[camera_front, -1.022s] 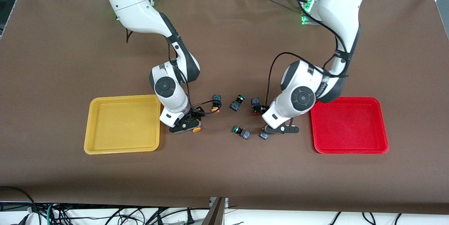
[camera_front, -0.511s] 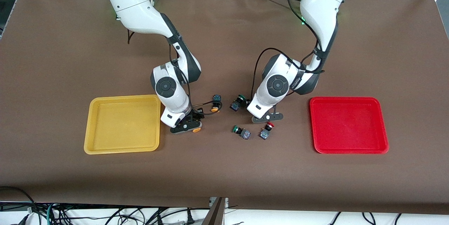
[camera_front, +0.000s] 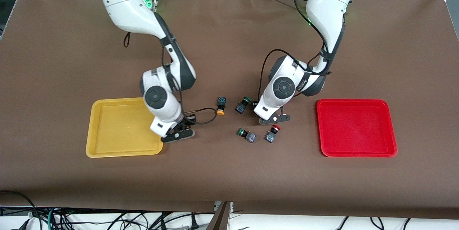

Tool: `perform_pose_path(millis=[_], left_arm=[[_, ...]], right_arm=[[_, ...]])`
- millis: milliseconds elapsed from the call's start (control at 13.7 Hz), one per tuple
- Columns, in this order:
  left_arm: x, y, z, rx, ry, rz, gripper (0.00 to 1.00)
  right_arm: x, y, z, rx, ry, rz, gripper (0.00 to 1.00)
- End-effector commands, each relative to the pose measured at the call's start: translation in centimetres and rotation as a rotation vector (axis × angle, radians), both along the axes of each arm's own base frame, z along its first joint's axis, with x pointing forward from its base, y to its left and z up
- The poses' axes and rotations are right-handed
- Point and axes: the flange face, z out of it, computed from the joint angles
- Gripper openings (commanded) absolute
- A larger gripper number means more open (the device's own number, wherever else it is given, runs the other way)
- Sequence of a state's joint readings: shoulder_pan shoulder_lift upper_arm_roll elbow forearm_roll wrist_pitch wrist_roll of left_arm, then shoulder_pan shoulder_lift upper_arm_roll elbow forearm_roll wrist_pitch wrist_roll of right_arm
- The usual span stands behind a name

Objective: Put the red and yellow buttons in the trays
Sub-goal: 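Carry the yellow button into the yellow tray while the left gripper lifts the red button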

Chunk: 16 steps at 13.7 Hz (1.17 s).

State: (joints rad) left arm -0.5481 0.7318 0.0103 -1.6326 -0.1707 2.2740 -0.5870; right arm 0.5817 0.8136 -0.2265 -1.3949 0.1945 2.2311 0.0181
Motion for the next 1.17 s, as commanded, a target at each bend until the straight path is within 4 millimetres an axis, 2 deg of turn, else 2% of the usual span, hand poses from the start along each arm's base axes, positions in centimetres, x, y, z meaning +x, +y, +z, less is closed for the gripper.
perform_pose_path(millis=[0,73,146,219,292,438,511,584,657,730,803,949,1096], left_arm=[[-0.4,-0.2,0.2,0.003,-0.009,0.01,0.39],[-0.4,-0.2,0.2,0.0,-0.016,0.011,0.33],[-0.3,-0.2,0.2,-0.002,-0.02,0.011,0.17],[-0.3,-0.3,0.3,-0.003,-0.021,0.01,0.09],[0.0,-0.1,0.9,-0.006,-0.027,0.009,0.06],[1.3,1.4,4.1,-0.015,-0.042,0.009,0.05],[2.2,3.4,6.1,-0.016,-0.031,-0.022,0.05],[3.2,6.0,7.8,-0.024,-0.024,-0.062,0.06],[4.6,10.0,9.8,-0.037,-0.032,-0.079,0.06],[5.7,13.4,10.8,-0.046,-0.03,-0.101,0.08],[6.6,17.1,11.7,-0.056,-0.03,-0.13,0.08],[7.8,24.3,12.5,-0.07,-0.033,-0.201,0.08],[8.4,32.0,12.6,-0.089,-0.039,-0.26,0.08]], right_arm=[[2.8,-6.5,3.5,-0.045,0.005,0.091,0.0],[3.4,-9.7,3.4,-0.078,0.009,0.117,0.0],[3.7,-12.8,2.6,-0.086,0.025,0.125,0.0],[3.8,-15.3,1.7,-0.086,0.044,0.105,0.01],[3.6,-17.5,0.4,-0.089,0.064,0.078,0.04],[2.9,-21.0,-2.1,-0.074,0.096,0.019,0.24],[2.4,-21.5,-3.2,-0.054,0.104,-0.004,0.42],[2.0,-21.6,-3.7,-0.048,0.115,-0.012,0.58],[2.0,-21.7,-3.3,-0.043,0.121,-0.016,0.78],[2.0,-21.8,-2.5,-0.038,0.129,-0.022,0.93],[2.0,-21.3,-0.7,-0.019,0.139,-0.021,0.96],[2.2,-18.4,2.0,0.067,0.133,-0.058,0.96],[2.0,-12.7,3.9,0.101,0.131,-0.106,0.96]])
